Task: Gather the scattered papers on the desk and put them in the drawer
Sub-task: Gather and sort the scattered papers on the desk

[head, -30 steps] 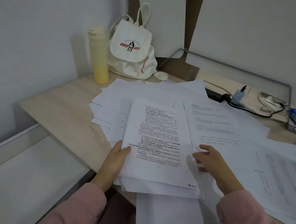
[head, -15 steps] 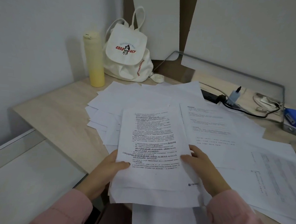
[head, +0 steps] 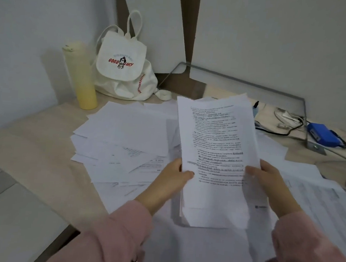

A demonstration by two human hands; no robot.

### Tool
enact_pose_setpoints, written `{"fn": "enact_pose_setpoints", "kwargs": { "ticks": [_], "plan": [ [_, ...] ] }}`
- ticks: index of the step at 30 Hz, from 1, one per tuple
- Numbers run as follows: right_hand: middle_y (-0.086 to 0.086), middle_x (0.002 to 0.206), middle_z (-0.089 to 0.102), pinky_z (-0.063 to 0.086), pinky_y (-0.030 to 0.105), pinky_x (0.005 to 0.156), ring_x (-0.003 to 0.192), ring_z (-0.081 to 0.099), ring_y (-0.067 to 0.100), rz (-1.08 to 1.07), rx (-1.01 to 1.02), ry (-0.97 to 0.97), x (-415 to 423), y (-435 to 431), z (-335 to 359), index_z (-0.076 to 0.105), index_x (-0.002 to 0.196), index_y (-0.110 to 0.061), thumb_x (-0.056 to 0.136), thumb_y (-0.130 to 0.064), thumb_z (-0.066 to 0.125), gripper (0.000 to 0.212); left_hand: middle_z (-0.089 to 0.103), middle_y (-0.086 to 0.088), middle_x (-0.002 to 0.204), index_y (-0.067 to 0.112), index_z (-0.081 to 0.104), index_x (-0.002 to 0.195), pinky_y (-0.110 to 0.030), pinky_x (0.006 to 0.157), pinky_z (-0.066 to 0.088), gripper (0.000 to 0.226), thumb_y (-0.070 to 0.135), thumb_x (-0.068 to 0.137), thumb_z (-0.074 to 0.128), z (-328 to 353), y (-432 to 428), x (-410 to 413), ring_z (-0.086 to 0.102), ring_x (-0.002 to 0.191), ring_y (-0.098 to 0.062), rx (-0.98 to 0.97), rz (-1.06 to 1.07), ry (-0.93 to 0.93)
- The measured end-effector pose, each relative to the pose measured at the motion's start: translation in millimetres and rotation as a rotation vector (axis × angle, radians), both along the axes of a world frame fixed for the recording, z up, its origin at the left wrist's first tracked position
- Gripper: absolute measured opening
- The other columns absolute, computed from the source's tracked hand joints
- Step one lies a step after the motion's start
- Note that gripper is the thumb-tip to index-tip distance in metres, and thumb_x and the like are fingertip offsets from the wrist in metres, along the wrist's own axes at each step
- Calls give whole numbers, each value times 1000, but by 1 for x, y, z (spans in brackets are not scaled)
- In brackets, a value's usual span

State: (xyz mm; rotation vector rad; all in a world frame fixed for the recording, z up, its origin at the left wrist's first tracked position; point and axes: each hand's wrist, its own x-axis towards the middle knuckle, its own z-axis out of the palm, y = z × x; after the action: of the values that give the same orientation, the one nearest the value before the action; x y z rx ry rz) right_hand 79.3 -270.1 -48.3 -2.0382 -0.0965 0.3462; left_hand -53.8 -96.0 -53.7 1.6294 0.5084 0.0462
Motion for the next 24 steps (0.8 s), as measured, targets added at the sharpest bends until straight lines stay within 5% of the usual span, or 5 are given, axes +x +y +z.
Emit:
{"fn": "enact_pose_setpoints", "kwargs": {
  "ticks": [7, 12, 16, 19, 24],
  "plan": [
    [23, 95, 64, 47, 37, 71, 87, 62, 38, -6, -255, -44, 52, -20, -22, 58, 95, 2, 86, -5, 47, 16, 41, -8, 137, 18, 56, 117, -39, 105, 41, 42, 23, 75, 54, -17, -25, 63, 53, 116, -25, 61, -23, 160],
    [20, 96, 65, 50, 41, 75, 86, 61, 37, -2, -329, -26, 68, -22, -31, 60, 93, -7, 84, -9, 51, 13, 52, -6, 126, 12, 44, 128, -32, 89, 49, 56, 23, 76, 60, -25, -21, 81, 57, 108, -22, -167, 104, 178],
    [18, 115, 59, 45, 37, 78, 91, 56, 32, -70, -202, 27, 74, -25, -30, 53, 120, -8, 86, -7, 54, 33, 62, -3, 91, 14, 55, 96, -29, 75, 49, 11, 8, 87, 53, -29, -12, 85, 59, 79, -17, -259, 172, 141],
    [20, 124, 55, 43, 38, 87, 104, 56, 35, -73, -132, 92, 73, -28, -29, 45, 133, -5, 87, -6, 56, 48, 64, -6, 106, 9, 55, 116, -27, 75, 50, 28, 9, 88, 54, -27, -10, 85, 61, 87, -19, -228, 99, 140],
    [17, 92, 67, 48, 38, 77, 77, 61, 32, 2, 36, 116, 57, -33, -18, 61, 112, -4, 85, 4, 51, 30, 59, -2, 114, 13, 49, 130, -26, 82, 47, 41, 3, 90, 51, -12, -6, 79, 57, 104, -20, -68, 47, 6]
  ]
}}
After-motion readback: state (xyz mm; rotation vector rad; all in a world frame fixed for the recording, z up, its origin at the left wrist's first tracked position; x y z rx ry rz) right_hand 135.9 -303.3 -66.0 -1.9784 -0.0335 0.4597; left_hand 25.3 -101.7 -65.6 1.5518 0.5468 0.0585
